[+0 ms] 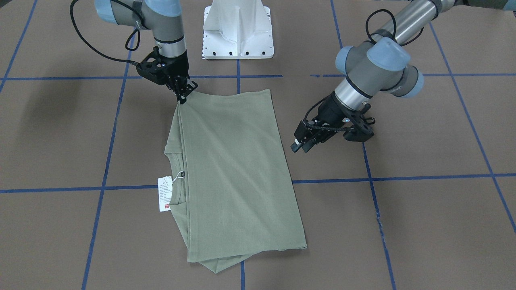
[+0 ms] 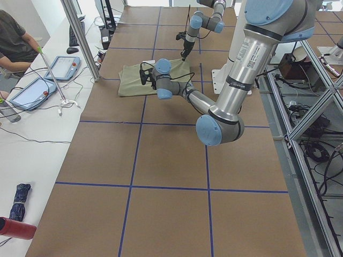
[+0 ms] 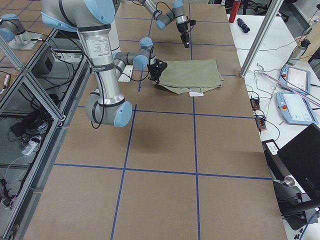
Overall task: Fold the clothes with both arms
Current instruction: 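Move the left gripper to the near shirt corner and grasp it, then lift the near edge with both grippers and fold it away from the robot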
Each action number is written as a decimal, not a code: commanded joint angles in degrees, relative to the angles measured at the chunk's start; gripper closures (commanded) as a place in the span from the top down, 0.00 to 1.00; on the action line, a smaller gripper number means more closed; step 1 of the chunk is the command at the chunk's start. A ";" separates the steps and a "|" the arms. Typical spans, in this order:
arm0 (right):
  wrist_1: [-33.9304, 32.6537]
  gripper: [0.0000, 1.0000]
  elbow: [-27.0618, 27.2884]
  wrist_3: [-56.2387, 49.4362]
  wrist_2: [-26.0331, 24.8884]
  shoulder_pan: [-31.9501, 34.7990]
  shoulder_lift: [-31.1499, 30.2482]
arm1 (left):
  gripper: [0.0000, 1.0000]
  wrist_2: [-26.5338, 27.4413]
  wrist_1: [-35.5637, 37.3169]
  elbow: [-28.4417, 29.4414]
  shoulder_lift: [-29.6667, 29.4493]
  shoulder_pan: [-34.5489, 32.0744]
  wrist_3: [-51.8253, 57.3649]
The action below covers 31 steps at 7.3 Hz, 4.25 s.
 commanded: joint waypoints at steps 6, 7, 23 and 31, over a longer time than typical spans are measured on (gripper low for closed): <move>-0.26 0.00 0.84 0.17 -0.34 -1.19 -0.54 | 0.53 18.36 17.85 -13.38 5.82 23.62 -11.87; -0.35 0.00 0.84 0.17 -0.34 -1.28 -0.62 | 0.54 18.36 19.34 -13.46 5.74 24.06 -12.05; -12.54 0.00 15.84 6.67 -0.69 -12.87 -0.63 | 0.00 18.18 20.41 -31.56 18.83 26.88 -16.00; -11.78 0.00 3.44 -4.71 4.11 9.14 8.84 | 0.00 17.21 35.97 -23.00 -2.85 9.68 -1.97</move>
